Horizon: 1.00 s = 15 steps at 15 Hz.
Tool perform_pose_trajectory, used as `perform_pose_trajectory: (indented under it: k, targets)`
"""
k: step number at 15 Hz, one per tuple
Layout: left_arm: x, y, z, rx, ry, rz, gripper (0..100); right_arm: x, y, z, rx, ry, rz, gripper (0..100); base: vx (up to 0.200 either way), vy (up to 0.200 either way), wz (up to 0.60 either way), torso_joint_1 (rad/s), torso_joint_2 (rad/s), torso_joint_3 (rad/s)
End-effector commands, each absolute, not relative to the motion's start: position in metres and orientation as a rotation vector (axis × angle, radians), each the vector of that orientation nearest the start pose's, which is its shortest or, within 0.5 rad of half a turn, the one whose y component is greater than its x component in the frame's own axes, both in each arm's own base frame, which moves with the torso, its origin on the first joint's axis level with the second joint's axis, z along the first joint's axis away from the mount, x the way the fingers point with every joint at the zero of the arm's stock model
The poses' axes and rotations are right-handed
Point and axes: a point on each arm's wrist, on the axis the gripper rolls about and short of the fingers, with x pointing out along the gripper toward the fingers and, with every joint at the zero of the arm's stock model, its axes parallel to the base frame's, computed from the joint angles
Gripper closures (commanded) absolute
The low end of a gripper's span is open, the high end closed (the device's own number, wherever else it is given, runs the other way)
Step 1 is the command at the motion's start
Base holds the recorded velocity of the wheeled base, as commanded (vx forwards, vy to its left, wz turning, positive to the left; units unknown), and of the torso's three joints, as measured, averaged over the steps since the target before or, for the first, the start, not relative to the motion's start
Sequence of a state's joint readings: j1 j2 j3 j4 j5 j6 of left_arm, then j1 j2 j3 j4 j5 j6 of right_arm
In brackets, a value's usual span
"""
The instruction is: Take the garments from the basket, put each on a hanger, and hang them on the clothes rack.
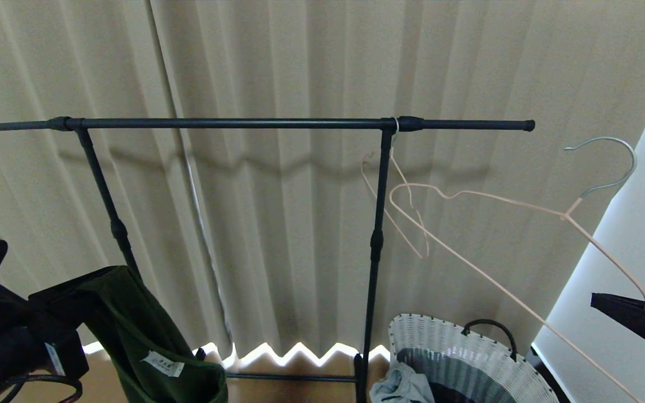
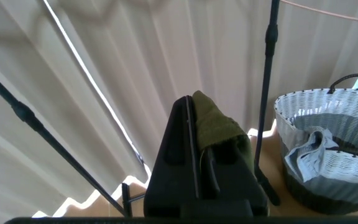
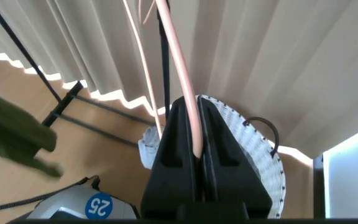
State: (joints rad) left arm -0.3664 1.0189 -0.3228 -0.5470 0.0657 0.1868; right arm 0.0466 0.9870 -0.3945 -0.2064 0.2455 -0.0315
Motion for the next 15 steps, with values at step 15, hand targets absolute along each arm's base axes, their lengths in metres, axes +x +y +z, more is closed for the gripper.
perform_pose_trajectory:
  k: [15]
  targets:
    - [0.12,-0.0441,0.1851,0.219,0.125,-0.311,100,0.1162,0.011,0.1758,0.007,0.386,0.295,100,0.0,0.2,0.0,0.003,0.0,0.002]
